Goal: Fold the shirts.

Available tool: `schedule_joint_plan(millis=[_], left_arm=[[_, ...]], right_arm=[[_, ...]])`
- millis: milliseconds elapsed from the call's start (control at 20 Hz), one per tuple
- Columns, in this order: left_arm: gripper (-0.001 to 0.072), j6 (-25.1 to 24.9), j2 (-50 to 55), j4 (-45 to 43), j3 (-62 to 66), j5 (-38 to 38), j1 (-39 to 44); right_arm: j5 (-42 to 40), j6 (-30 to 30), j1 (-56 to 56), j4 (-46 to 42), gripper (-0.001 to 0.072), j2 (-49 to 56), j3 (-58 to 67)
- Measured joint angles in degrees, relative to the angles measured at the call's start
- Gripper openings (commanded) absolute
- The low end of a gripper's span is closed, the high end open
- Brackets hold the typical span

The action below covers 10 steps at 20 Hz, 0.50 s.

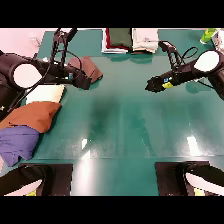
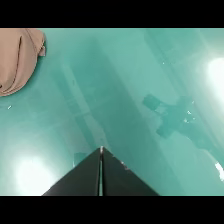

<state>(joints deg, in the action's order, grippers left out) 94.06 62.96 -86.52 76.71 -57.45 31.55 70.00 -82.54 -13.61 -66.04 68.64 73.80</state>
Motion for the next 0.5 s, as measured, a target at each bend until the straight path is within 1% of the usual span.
schedule_joint_plan(millis=[350, 450, 500], left_arm=[[0.0029, 0.0, 0.0, 0.0, 0.0, 0.02, 0.0], [0.0032, -0.02, 0.0, 0.0, 0.0, 1.31, 0.0], [0.021, -0.04, 0.0, -0.17, 0.0, 2.34, 0.0]], right_arm=[[0.0, 0.0, 0.0, 0.0, 0.0015, 0.0, 0.0], [0.0, 0.0, 0.0, 0.0, 0.0015, 0.0, 0.0], [0.0, 0.0, 0.0, 0.02, 0.0015, 0.0, 0.0]])
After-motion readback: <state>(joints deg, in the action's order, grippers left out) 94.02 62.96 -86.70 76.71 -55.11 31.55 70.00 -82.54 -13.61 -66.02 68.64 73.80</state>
